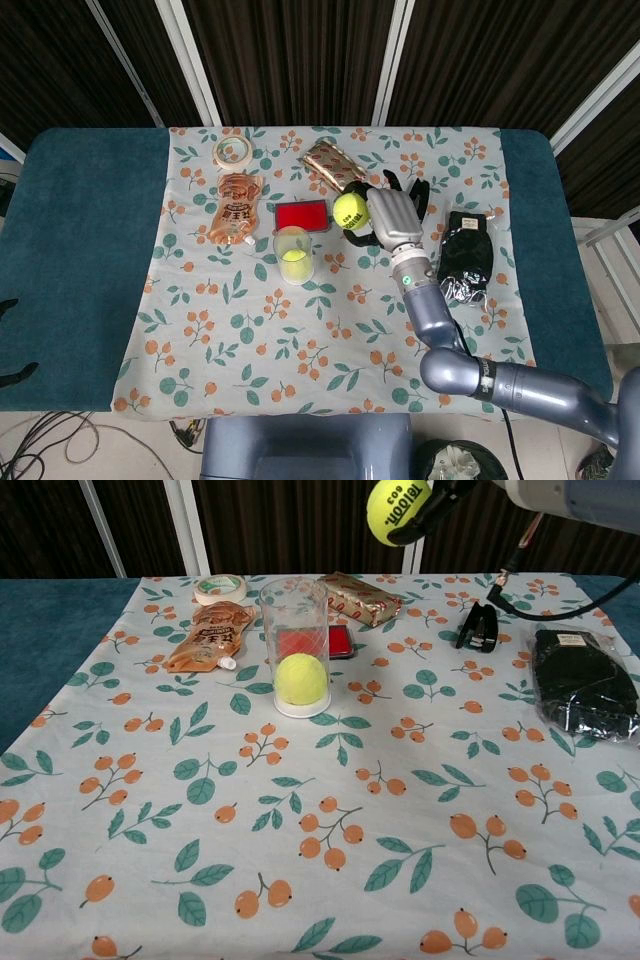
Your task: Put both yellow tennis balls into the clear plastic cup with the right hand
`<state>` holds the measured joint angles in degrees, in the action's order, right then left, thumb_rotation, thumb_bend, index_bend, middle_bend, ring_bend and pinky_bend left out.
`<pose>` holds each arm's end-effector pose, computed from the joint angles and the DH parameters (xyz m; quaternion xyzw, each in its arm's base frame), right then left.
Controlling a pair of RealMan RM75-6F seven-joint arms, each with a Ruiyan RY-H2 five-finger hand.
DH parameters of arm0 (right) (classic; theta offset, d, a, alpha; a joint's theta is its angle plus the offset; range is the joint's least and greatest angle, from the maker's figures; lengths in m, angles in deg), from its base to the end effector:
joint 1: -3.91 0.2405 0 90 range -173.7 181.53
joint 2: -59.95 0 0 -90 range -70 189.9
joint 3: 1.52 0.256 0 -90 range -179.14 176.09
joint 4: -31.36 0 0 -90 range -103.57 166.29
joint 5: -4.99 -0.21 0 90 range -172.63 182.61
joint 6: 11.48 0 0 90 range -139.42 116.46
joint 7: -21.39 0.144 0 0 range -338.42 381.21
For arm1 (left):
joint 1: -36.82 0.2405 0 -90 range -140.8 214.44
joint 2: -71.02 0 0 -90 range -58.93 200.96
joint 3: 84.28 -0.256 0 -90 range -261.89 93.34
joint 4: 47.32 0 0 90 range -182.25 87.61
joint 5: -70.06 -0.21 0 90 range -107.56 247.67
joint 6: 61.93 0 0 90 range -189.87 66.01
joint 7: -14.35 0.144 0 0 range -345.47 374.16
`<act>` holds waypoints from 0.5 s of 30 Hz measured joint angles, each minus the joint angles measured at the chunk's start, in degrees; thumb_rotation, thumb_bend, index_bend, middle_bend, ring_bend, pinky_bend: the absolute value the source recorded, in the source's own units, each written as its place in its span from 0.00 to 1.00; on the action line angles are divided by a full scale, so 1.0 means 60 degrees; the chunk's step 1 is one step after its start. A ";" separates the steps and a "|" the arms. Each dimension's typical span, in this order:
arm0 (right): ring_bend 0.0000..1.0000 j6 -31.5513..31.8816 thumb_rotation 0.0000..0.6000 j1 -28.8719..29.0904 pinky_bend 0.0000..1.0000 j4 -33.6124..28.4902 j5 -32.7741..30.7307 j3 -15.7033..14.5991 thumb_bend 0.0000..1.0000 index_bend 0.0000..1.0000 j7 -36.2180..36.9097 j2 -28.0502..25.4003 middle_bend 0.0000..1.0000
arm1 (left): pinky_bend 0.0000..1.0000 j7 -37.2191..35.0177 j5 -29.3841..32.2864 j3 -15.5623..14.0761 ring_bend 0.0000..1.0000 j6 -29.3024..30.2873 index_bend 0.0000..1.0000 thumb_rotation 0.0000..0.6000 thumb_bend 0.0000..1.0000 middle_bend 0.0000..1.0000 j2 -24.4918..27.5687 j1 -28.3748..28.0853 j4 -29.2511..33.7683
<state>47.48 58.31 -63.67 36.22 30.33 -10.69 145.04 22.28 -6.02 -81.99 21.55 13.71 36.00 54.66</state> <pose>-0.0360 -0.4087 0.0554 0.6082 -0.4781 0.4609 0.4348 -0.3224 0.1525 0.1840 -0.5553 -0.4316 -0.2962 0.6463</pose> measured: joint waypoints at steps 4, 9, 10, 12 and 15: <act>0.49 0.0039 1.00 0.0565 0.01 0.0089 -0.0661 0.0119 0.61 0.54 -0.0211 0.0296 0.38 | 0.06 -0.0059 0.0026 0.0012 0.00 -0.0024 0.20 1.00 0.04 0.00 0.0024 -0.0009 -0.0009; 0.47 0.0104 1.00 0.0988 0.01 0.0039 -0.1099 0.0102 0.61 0.53 -0.0303 0.0571 0.37 | 0.06 -0.0114 0.0046 0.0024 0.00 -0.0028 0.20 1.00 0.04 0.00 0.0046 -0.0006 -0.0015; 0.47 0.0081 1.00 0.1052 0.01 0.0040 -0.1169 0.0086 0.61 0.53 -0.0305 0.0608 0.36 | 0.06 -0.0119 0.0037 0.0019 0.00 -0.0038 0.20 1.00 0.04 0.00 0.0047 -0.0010 -0.0011; 0.47 -0.0018 1.00 0.1181 0.01 -0.0011 -0.1288 0.0022 0.61 0.53 -0.0293 0.0669 0.36 | 0.06 -0.0125 0.0012 0.0005 0.00 -0.0048 0.20 1.00 0.04 0.00 0.0050 -0.0013 -0.0006; 0.45 -0.0064 1.00 0.1274 0.00 -0.0157 -0.1378 -0.0020 0.61 0.52 -0.0156 0.0739 0.35 | 0.06 -0.0120 -0.0019 -0.0008 0.00 -0.0034 0.20 1.00 0.04 0.00 0.0054 -0.0010 -0.0002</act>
<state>47.09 65.95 -64.61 27.95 30.21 -11.63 149.47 21.56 -6.14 -82.04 21.35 14.04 35.94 54.65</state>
